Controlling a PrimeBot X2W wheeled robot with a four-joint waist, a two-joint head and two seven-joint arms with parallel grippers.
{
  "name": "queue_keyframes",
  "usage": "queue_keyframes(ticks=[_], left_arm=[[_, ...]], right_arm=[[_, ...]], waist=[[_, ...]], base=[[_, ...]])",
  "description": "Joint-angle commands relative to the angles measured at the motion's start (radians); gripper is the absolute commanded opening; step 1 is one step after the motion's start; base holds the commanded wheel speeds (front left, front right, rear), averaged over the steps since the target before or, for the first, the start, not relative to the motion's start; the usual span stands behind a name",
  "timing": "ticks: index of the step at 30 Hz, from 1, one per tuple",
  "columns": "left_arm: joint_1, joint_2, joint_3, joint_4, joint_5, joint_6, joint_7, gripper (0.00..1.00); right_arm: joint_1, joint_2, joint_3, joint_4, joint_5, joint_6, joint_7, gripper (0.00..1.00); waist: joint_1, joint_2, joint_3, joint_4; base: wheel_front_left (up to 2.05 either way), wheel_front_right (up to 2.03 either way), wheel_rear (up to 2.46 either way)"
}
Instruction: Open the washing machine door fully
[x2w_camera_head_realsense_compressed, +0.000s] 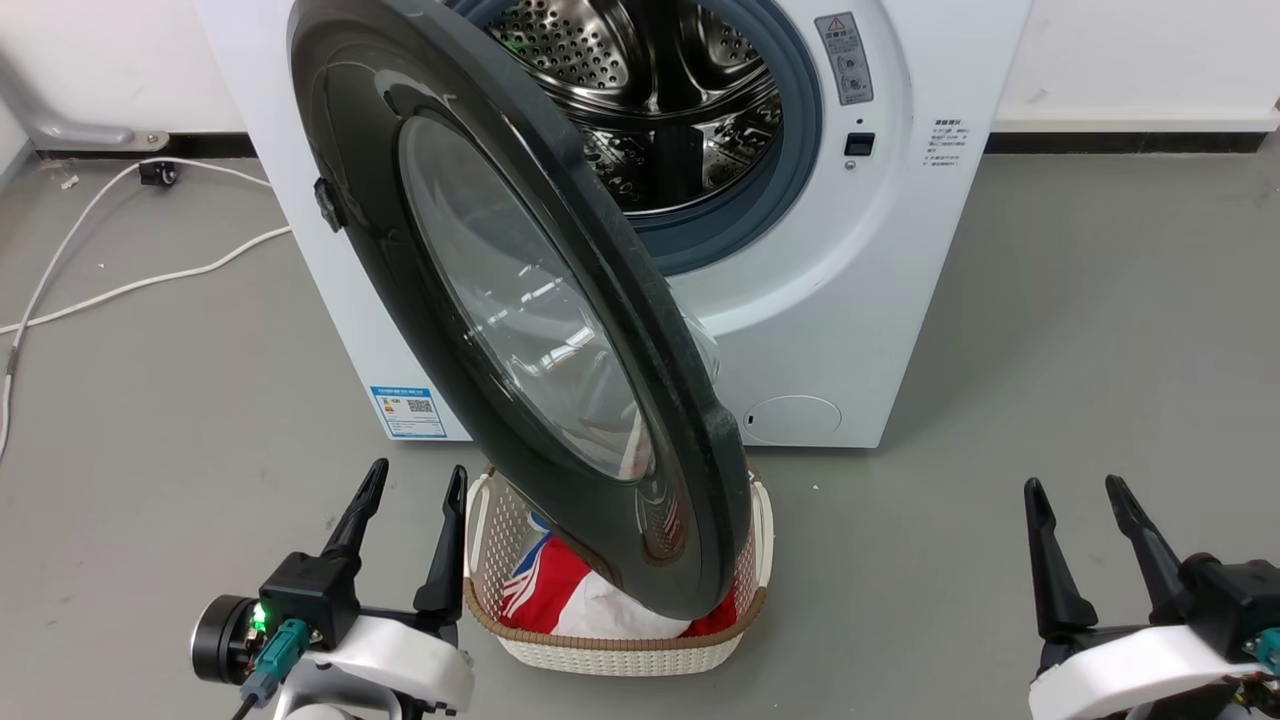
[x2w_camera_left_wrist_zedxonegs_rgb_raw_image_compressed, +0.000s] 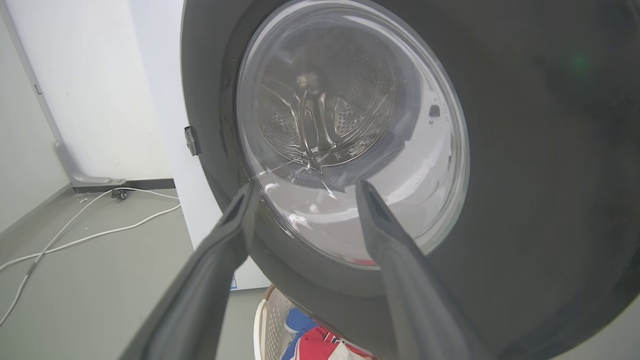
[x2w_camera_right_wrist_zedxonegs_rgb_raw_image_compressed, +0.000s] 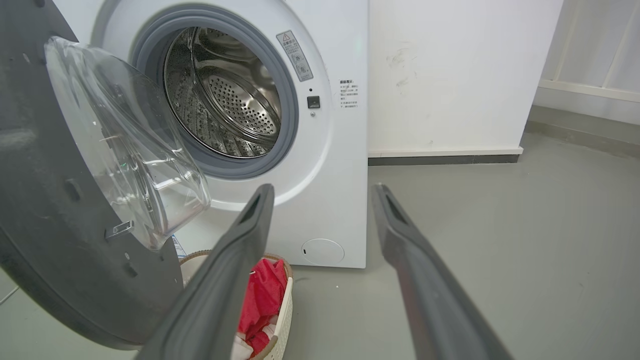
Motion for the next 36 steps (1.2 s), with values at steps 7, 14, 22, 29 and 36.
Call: queue_keyframes(ticks=[7, 14, 22, 29, 36], left_arm=[[-0.006, -0.002, 0.005, 0.013, 0.009, 0.005, -0.003, 1.0], [-0.016, -0.003, 0.01, 0.019, 0.006, 0.005, -0.003, 0.45], [-0.024, -0.004, 0.023, 0.024, -0.001, 0.008, -0.003, 0.0], [-0.06, -0.008, 0.046, -0.008, -0.016, 0.027, -0.003, 0.0], [-0.122, -0.011, 0.053, -0.139, -0.023, 0.054, 0.002, 0.0]], right_arm=[[-0.03, 0.005, 0.011, 0.016, -0.015, 0.0, -0.001, 1.0], [-0.041, 0.004, 0.015, 0.023, -0.024, 0.0, -0.001, 1.0], [-0.047, 0.004, 0.02, 0.023, -0.035, 0.0, -0.005, 1.0], [-0.053, 0.005, 0.023, 0.023, -0.043, 0.0, -0.008, 1.0], [-0.058, 0.006, 0.023, 0.023, -0.05, 0.0, -0.01, 1.0]], waist=[[0.0001, 0.0, 0.008, -0.002], [0.0001, 0.0, 0.018, -0.002], [0.0001, 0.0, 0.028, -0.003], [0.0001, 0.0, 0.035, -0.005], [0.0001, 0.0, 0.034, -0.008]], base=[[0.0, 0.0, 0.0], [0.0, 0.0, 0.0], [0.0, 0.0, 0.0], [0.0, 0.0, 0.0], [0.0, 0.0, 0.0]])
